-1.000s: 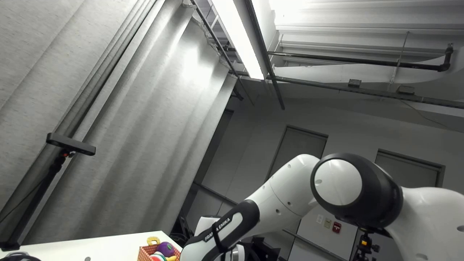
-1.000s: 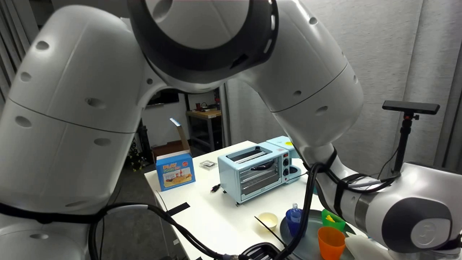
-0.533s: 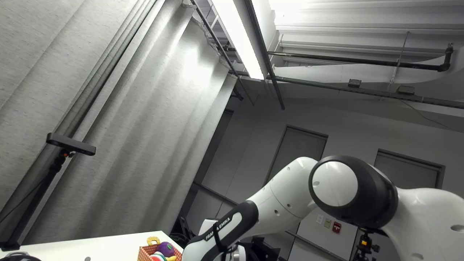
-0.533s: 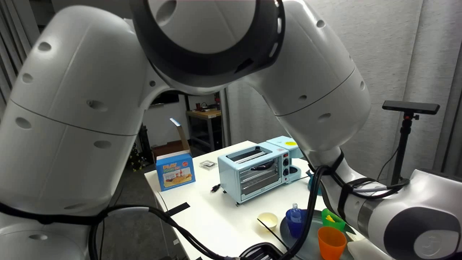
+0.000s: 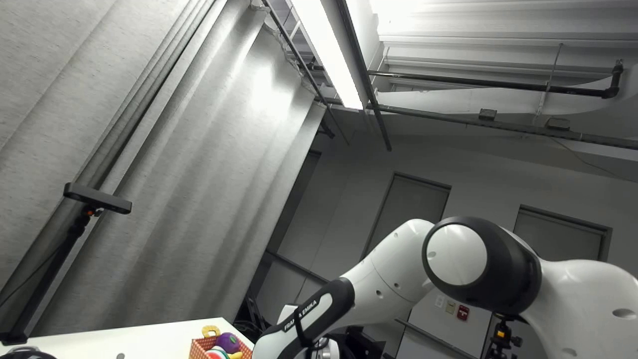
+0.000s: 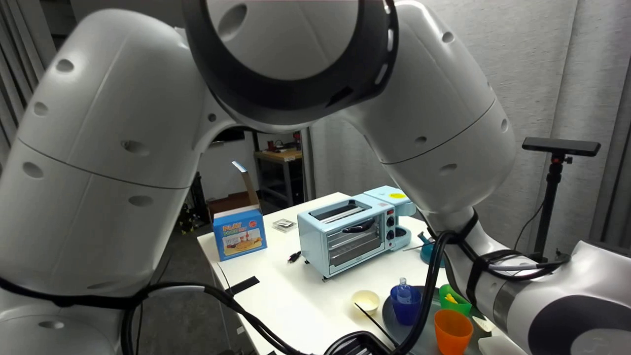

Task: Put a plush toy in the black pot

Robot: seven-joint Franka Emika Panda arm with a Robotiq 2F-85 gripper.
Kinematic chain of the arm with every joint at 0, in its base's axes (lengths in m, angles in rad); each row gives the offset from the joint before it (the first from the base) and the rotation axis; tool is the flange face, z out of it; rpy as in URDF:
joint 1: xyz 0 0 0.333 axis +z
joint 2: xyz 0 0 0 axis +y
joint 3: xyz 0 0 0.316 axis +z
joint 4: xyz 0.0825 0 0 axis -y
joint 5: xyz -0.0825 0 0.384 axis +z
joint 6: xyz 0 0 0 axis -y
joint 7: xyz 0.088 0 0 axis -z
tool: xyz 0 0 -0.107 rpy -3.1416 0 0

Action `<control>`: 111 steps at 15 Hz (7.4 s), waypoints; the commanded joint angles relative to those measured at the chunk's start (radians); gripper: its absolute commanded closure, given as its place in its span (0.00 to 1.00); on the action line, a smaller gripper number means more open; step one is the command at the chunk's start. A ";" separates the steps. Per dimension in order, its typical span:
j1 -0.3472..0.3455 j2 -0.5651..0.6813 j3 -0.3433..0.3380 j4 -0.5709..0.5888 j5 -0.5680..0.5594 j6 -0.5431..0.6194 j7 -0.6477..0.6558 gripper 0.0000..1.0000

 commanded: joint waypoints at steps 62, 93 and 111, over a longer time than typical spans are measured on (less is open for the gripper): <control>0.509 0.042 -0.470 -0.226 -0.226 0.777 0.194 0.84; 0.353 0.447 -0.156 -0.139 0.562 1.474 -0.152 0.84; 0.331 0.566 -0.122 0.019 0.837 1.656 -0.344 0.84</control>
